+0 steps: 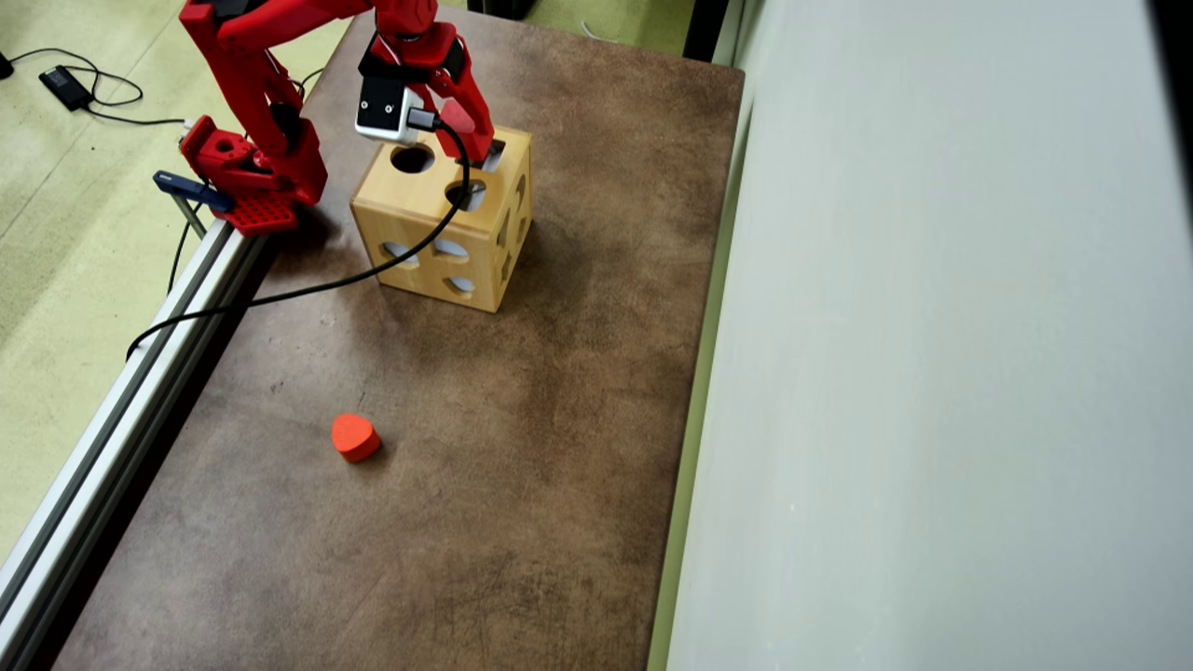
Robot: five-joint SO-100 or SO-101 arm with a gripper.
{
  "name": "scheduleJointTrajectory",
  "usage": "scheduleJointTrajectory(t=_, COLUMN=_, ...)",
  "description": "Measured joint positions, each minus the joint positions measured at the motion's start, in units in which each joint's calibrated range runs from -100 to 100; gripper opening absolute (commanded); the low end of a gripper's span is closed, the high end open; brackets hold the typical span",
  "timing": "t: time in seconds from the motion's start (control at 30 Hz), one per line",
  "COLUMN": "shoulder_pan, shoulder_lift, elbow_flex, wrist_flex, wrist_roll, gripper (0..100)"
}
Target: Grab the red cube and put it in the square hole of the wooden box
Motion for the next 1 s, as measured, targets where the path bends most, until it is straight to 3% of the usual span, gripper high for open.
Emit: scheduleJointTrajectory(t=1.0, shoulder_pan=-2.73, shoulder_lift=3.39, elbow_flex=-1.44, wrist_flex=-1.86, wrist_roll=0.00, gripper=1)
